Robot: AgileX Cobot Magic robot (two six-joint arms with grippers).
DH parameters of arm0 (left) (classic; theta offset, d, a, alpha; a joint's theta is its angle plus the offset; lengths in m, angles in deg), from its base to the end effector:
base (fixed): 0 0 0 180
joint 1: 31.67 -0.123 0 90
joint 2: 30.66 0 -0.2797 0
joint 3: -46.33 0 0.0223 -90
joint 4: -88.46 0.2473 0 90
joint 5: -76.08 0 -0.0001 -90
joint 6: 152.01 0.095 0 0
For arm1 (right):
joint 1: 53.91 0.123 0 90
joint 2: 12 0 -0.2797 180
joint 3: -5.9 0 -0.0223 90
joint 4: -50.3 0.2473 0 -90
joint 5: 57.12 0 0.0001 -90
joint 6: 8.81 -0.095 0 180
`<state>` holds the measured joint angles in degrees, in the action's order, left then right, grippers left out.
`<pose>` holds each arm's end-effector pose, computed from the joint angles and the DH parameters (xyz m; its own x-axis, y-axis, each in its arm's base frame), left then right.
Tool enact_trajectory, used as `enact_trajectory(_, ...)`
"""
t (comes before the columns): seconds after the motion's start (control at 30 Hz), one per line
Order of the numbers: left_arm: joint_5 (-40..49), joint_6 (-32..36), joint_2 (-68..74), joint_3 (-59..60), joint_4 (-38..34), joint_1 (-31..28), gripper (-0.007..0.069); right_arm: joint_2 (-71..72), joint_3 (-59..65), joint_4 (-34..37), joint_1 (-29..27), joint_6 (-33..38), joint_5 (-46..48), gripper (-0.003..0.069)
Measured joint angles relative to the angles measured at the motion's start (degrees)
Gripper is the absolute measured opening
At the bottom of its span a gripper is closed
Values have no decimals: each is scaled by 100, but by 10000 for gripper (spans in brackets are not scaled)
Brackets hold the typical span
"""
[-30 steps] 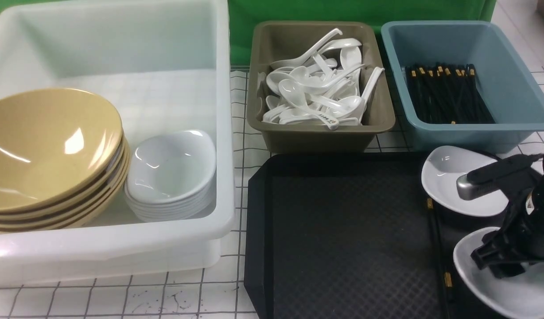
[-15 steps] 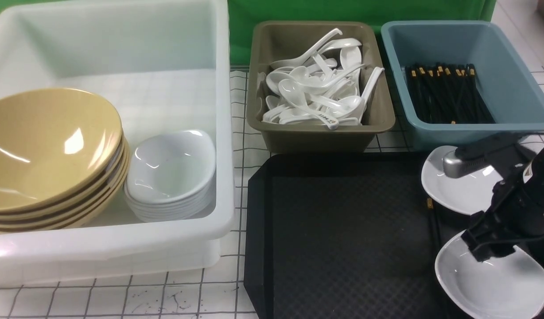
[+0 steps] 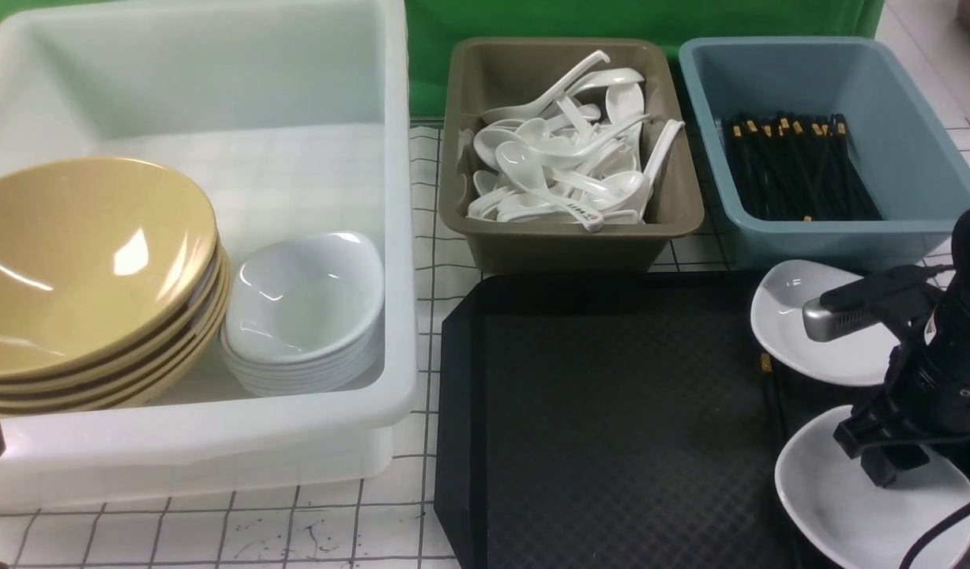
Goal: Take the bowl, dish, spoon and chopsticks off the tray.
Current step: Use the right arm to grab the plate, then use the right arm to put the plate into the large storage box on the left
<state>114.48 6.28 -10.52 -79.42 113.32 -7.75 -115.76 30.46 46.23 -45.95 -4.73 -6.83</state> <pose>0.0609 0.0001 0.2757 -0.3193 0.1093 -0.9413 0.1575 0.9856 0.0610 0.2747 0.0332 0.1640 -0.9674 -0.2526 -0.0190 -0.2512 0.9662 -0.0572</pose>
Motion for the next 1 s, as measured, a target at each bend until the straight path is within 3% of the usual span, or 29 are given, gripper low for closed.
enact_trajectory(0.1, 0, 6, 0, 0, 0, 0, -12, 1, -12, 162, -28, 173, 51, 368)
enact_trajectory(0.13, 0, 13, 0, 0, 0, 0, -12, 1, -38, 247, -35, 344, 143, 290)
enact_trajectory(0.2, -16, 17, 0, 20, 0, 0, -12, 68, -49, 349, -37, 508, 274, 212)
enact_trajectory(0.37, -107, 19, 0, 143, 23, 0, -12, 415, -212, 521, -37, 653, 643, 153)
enact_trajectory(0.47, -179, 23, 0, 168, 27, 0, -12, 841, -572, 957, -37, 843, 1090, 87)
enact_trajectory(0.53, -235, 30, 0, 167, 40, 0, -12, 1115, -872, 1190, 76, 854, 1265, 81)
enact_trajectory(0.63, -313, 36, 0, 167, 45, 0, -12, 1417, -1456, 1343, 645, 746, 1403, 81)
enact_trajectory(0.73, -344, 36, 0, 167, 45, 0, -14, 1369, -2071, 1411, 1610, 628, 1284, 81)
enact_trajectory(0.87, -355, 36, 0, 167, 45, 0, -13, 806, -3105, 1504, 2805, 498, 312, 81)
enact_trajectory(1.0, -382, 36, 0, 167, 45, 0, -13, -167, -4307, 1560, 3321, 252, -142, 81)
